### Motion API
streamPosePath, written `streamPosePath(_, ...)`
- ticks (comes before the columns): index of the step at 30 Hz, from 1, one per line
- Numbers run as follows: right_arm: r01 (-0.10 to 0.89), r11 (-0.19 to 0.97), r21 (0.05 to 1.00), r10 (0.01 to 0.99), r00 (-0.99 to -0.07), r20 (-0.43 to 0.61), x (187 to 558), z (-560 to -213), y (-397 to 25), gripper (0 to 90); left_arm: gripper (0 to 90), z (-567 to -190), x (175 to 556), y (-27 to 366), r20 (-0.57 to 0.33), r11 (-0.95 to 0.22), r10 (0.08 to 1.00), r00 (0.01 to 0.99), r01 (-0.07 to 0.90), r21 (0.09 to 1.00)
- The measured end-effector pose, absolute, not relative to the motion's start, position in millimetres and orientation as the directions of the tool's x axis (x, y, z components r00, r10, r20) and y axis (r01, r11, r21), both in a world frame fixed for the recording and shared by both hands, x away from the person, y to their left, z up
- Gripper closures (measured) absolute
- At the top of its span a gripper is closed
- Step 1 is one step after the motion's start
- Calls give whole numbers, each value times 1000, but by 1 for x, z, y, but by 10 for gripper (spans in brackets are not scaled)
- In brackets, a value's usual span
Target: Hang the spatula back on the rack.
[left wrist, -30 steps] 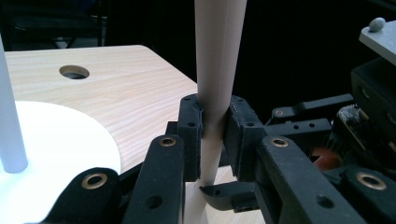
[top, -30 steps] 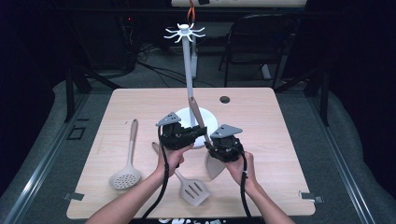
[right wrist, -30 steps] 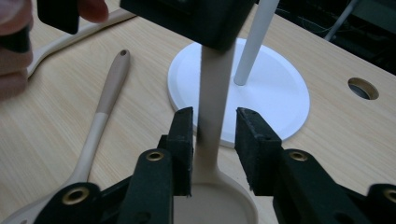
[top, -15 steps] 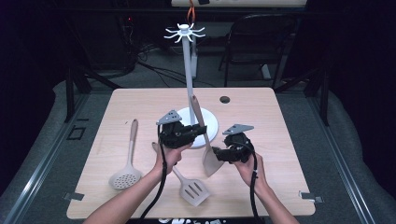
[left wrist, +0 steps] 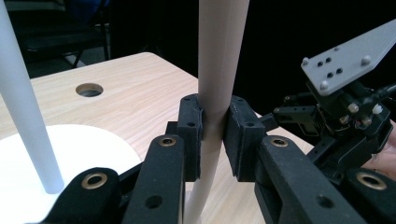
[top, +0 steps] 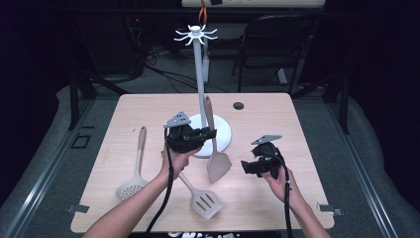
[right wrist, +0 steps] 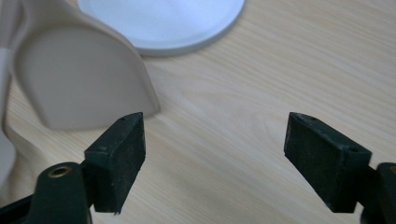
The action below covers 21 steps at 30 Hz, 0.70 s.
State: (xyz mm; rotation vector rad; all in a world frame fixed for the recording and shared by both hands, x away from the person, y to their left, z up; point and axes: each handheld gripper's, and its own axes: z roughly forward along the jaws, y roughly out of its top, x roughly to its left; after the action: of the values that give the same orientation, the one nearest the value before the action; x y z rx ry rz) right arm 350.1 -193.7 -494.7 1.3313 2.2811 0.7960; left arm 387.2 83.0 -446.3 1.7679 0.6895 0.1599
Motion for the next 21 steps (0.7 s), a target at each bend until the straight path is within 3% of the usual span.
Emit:
streamPosePath(6, 676, 422, 604, 868, -493, -56, 342, -500, -212, 185, 775, -439, 390, 83, -226, -162, 522, 822, 356, 920)
streamPosePath(11, 653, 412, 635, 859, -511, -32, 344, -500, -216, 147, 774, -432, 396, 83, -208, -182, 508, 836, 340, 923)
streamPosePath(21, 670, 452, 589, 859, -506, -83, 346, -503, -224, 165, 774, -417, 408, 90, -191, -190, 494, 848, 320, 928)
